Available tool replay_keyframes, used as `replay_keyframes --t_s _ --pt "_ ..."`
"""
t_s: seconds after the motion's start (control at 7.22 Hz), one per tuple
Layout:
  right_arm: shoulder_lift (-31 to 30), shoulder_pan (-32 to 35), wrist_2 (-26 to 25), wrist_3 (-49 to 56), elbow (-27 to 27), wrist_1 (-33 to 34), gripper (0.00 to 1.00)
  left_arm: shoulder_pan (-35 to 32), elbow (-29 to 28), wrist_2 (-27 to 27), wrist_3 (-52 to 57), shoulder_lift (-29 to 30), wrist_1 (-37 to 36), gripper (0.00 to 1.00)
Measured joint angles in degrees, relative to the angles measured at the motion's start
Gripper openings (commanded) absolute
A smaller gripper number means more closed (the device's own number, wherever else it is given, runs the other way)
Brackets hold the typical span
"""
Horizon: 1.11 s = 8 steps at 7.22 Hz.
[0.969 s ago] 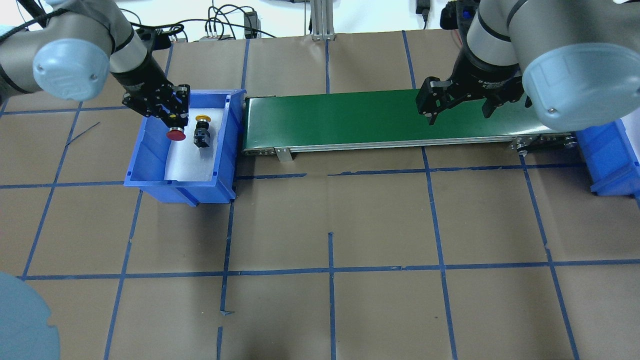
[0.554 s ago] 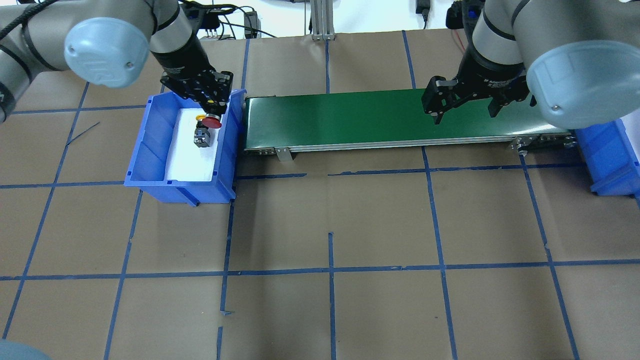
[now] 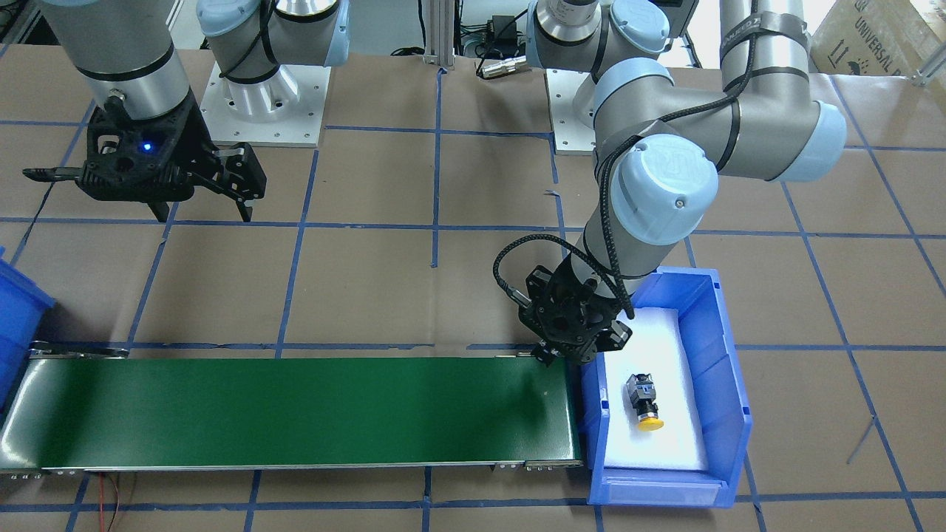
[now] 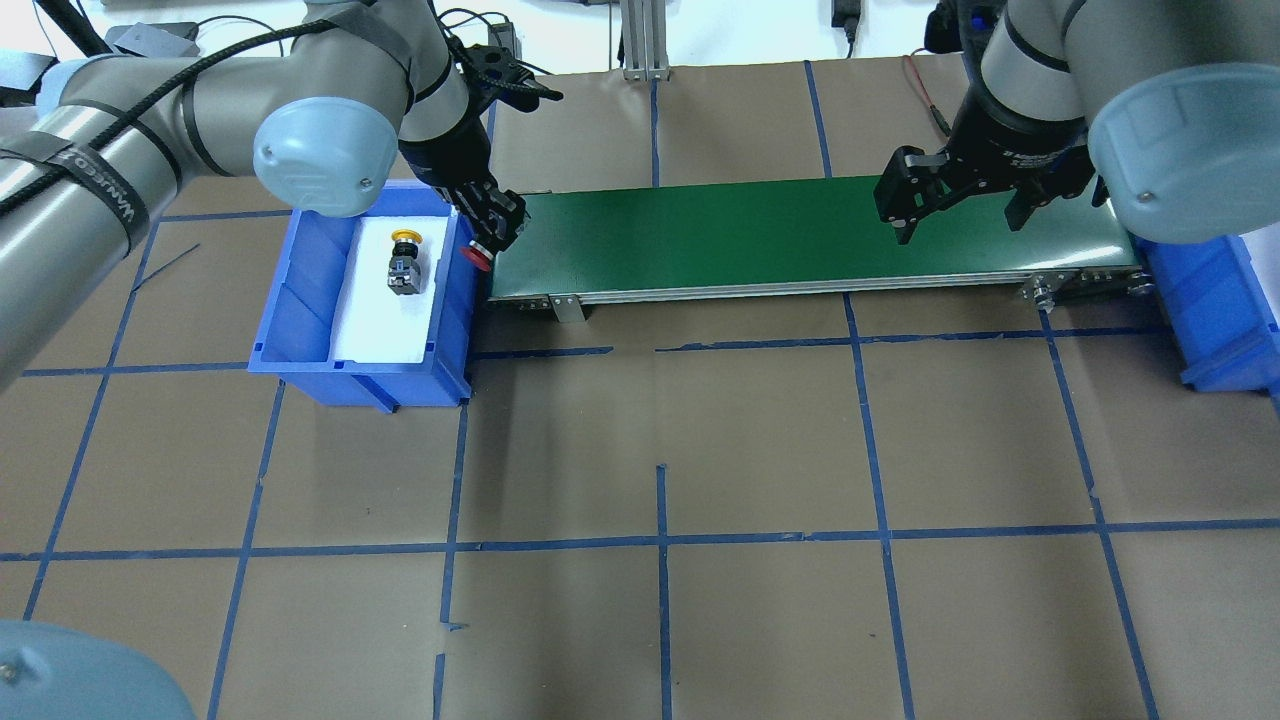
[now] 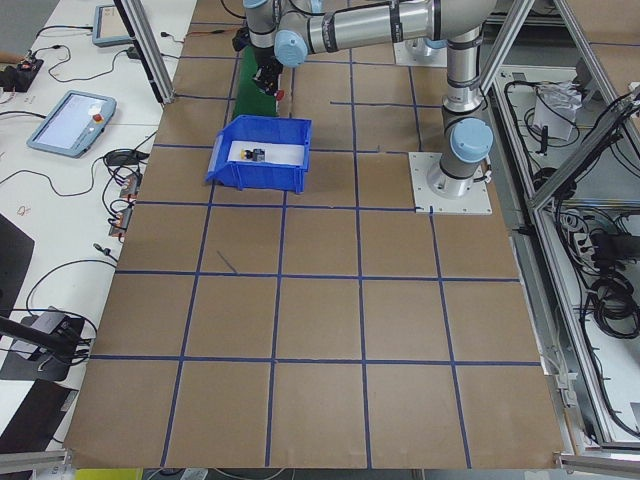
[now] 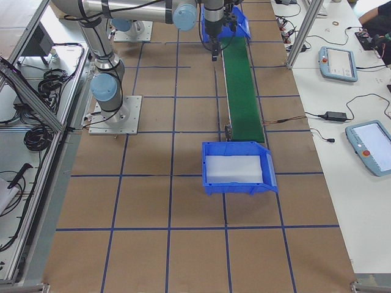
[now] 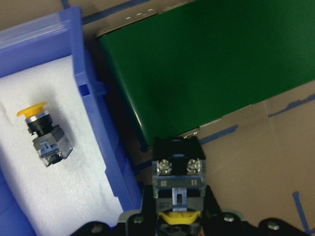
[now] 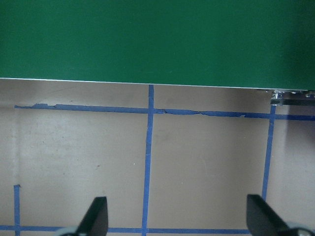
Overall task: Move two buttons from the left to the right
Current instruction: 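Carry the red-capped button onto the conveyor and release it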
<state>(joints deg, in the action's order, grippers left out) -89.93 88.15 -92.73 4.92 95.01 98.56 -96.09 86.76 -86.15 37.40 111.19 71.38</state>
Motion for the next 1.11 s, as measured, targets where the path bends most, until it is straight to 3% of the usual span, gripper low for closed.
replay_keyframes --t_s 0.55,1.11 --pt "-0.4 -2.6 0.0 0.95 0.08 -2.23 1.0 -2.63 0.25 0.0 24.7 4.15 -9.2 0.23" --pt "-0.64 -2.66 0.06 0.96 0.04 -2.36 1.0 -2.7 0.13 -0.08 32.59 6.15 -13.92 0.26"
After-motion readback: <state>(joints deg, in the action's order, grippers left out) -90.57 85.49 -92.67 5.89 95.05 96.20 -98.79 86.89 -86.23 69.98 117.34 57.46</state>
